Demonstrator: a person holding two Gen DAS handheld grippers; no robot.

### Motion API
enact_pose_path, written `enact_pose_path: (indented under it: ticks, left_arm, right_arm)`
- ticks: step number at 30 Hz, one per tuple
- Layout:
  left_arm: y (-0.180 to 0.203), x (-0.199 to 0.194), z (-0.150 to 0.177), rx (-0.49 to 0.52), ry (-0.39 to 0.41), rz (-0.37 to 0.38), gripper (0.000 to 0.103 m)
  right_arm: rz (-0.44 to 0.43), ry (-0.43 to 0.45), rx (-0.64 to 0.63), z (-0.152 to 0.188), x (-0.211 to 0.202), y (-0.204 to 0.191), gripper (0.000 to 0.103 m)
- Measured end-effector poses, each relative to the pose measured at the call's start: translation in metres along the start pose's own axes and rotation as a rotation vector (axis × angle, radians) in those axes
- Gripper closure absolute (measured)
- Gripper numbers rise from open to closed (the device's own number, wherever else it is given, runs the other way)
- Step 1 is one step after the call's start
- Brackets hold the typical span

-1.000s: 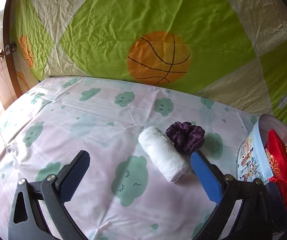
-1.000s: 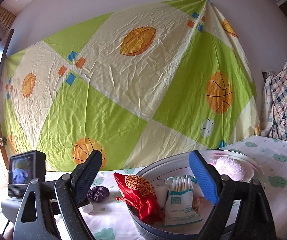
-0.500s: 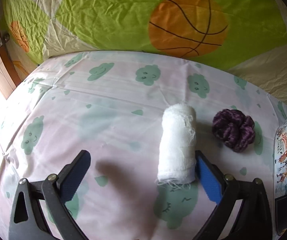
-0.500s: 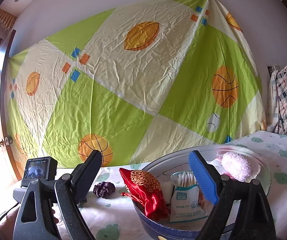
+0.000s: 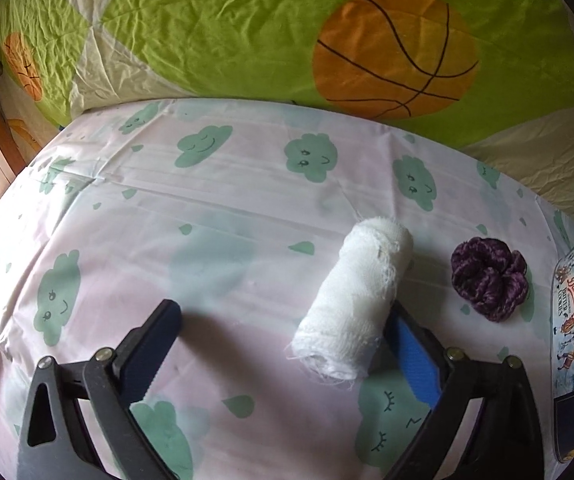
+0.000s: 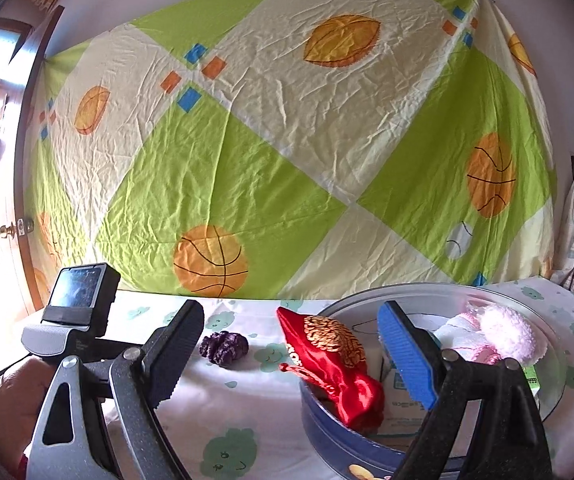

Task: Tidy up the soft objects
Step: 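Grasp the white rolled cloth with the left gripper while the right gripper grasps the purple scrunchie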

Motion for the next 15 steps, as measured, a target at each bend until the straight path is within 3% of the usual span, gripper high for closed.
enact_pose_path:
  ticks: [2,6,8,12,15]
  left_arm:
    - [0.0,-0.001,0.0,-0.004,0.006,0.0,0.014]
    - [-0.006,-0.006,-0.003,-0.032,0.031,-0.005,0.045]
    - [-0.013,-0.009,-0.003,-0.05,0.043,-0.009,0.054]
    - [-0.021,-0.01,-0.004,-0.061,0.051,0.001,0.068]
    - [-0.023,-0.01,-0.005,-0.061,0.054,0.02,0.072]
  right_arm:
    - [-0.018,-0.005,-0.015,0.002,0.003,-0.011,0.013]
    - [-0.061,-0.032,-0.067,0.008,0.011,-0.037,0.013]
    - [-0.078,-0.04,-0.094,0.01,0.017,-0.051,0.013]
    - [-0.095,-0.07,-0.127,0.015,0.036,-0.073,0.013]
    - [-0.097,-0.132,-0.136,0.023,0.061,-0.084,0.013]
Point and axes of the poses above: each gripper's, at about its wrist camera, not at the fingertips, and x roughly the way its jaws point, y to its right, z to its underside, the point moved 9 cm from there along x, roughly the way its jaws point, and after that the axes turned 8 degrees about y, right-handed, at the moved point
